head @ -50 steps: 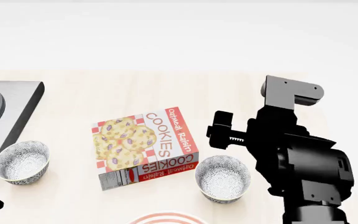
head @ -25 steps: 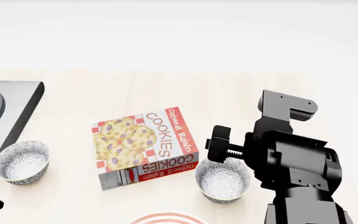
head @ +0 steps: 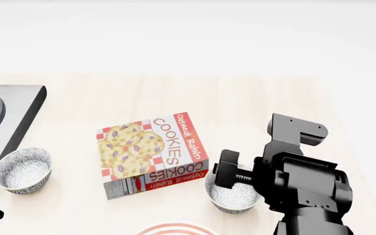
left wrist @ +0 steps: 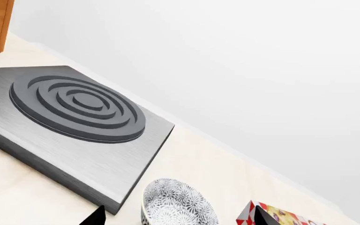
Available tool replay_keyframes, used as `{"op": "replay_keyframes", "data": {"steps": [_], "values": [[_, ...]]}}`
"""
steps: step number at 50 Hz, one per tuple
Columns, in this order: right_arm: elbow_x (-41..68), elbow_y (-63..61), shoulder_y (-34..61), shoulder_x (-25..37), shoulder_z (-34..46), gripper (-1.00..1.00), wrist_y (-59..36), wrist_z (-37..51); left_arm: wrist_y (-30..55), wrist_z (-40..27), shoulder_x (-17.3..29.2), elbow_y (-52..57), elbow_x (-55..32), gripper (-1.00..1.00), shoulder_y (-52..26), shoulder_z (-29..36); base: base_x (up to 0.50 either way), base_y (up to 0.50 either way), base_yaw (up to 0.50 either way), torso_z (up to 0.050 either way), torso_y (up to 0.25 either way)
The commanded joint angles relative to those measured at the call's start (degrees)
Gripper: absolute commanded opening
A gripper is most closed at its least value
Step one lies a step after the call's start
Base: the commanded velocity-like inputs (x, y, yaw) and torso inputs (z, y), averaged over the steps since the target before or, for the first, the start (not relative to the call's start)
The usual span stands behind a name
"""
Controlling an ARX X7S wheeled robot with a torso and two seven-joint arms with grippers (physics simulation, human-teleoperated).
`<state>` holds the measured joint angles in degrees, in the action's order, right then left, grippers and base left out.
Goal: Pick the akita bowl next to the plate and place it on the plate.
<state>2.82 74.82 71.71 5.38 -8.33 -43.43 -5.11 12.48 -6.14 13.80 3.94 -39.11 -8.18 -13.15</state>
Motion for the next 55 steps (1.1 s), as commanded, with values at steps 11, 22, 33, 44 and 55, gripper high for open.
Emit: {"op": "replay_keyframes", "data": {"steps": [11, 22, 33, 44, 55], "values": [[-2.0, 0.2, -1.7, 0.2, -4.0, 1.00, -0.8, 0.5, -0.1, -0.4, 0.4, 0.2, -0.5, 1.00, 0.2, 0.3, 0.00, 0.00, 0.00, 0.000, 0.000], [-2.3, 0.2, -2.3, 0.6, -4.8, 1.00, -1.8, 0.5, -0.4, -0.4, 0.5, -0.2, -0.6, 1.00, 0.0, 0.5, 0.00, 0.00, 0.00, 0.000, 0.000], [-2.7, 0.2, -2.4, 0.5, -4.5, 1.00, -2.8, -0.7, -0.9, -0.4, 0.6, -0.7, -0.7, 1.00, 0.0, 0.8, 0.00, 0.00, 0.00, 0.000, 0.000], [-2.6, 0.2, -2.6, 0.4, -4.3, 1.00, -3.7, -1.8, -0.7, -0.9, 0.9, -0.1, -0.9, 1.00, 0.1, 1.1, 0.00, 0.00, 0.00, 0.000, 0.000], [-2.6, 0.2, -2.7, 0.5, -4.7, -1.00, -3.4, -1.8, -0.9, -1.1, 1.0, 0.0, -1.1, 1.00, 0.2, 1.3, 0.00, 0.00, 0.00, 0.000, 0.000]]}}
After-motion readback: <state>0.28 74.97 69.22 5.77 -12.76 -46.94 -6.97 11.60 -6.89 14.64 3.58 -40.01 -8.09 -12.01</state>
